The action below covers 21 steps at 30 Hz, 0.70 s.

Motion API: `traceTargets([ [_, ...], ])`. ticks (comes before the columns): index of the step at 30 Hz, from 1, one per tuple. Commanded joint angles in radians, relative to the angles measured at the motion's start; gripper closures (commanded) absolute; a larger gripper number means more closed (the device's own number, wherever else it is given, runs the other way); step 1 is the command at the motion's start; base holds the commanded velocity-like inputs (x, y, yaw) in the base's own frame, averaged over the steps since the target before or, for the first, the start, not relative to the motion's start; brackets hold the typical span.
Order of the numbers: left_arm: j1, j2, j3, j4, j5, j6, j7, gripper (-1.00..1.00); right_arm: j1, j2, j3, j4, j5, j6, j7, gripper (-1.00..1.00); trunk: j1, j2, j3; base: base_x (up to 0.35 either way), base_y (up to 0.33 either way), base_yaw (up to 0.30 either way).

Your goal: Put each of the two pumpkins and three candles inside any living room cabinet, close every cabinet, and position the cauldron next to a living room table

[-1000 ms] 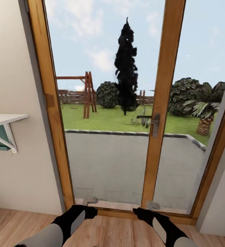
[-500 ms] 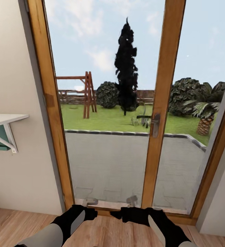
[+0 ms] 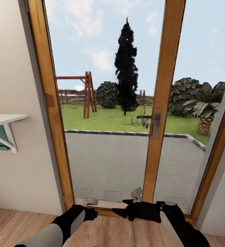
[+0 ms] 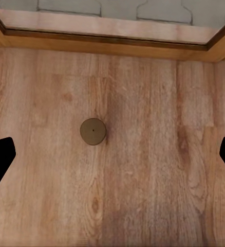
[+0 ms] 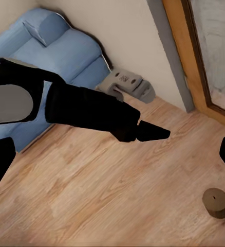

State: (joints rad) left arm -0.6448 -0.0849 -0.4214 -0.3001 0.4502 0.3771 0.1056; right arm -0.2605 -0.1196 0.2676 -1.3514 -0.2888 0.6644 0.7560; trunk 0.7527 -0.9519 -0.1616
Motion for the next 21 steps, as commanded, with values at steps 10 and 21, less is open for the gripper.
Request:
traceTargets([
  [10,-0.002,0.026,-0.003,0.054,0.008,-0.052,-0.007,-1.0,0.029,0.012,-0.055,-0.001,0.0,-0.001,-0.046,-1.0,0.0,-0.001,-0.002,0.0,0.0,0.0],
  [21,-0.002,0.026,-0.003,0.057,0.008,-0.071,-0.007,-1.0,0.029,0.012,-0.09,-0.001,0.0,-0.001,-0.046,-1.0,0.0,-0.001,-0.002,0.0,0.0,0.0],
])
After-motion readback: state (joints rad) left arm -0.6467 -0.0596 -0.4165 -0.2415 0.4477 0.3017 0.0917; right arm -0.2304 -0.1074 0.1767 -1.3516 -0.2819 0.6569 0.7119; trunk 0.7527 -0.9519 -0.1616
